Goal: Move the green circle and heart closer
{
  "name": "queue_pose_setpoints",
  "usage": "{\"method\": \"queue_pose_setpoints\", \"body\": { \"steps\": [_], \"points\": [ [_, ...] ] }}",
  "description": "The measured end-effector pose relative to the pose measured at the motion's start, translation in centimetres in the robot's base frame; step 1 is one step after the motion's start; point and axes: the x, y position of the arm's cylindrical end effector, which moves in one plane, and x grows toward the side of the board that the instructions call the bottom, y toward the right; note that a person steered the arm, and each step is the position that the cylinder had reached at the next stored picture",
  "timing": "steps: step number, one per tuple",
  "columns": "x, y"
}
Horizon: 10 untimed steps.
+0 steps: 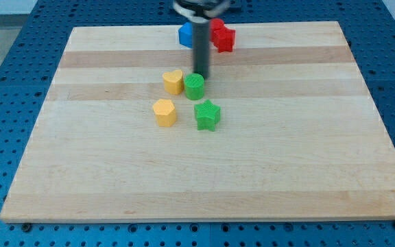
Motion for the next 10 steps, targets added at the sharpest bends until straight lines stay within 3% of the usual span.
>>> {"method": "queue_pose_setpoints", "body": {
  "steps": [1,3,4,5,7,9,10],
  "points": [
    [0.9,-4.0],
    [4.1,2.8],
    [6.1,0.3],
    [3.4,-6.0],
    [1.1,-12.7],
    [-0.8,-13.1],
    [-1.8,-17.4]
  ]
}}
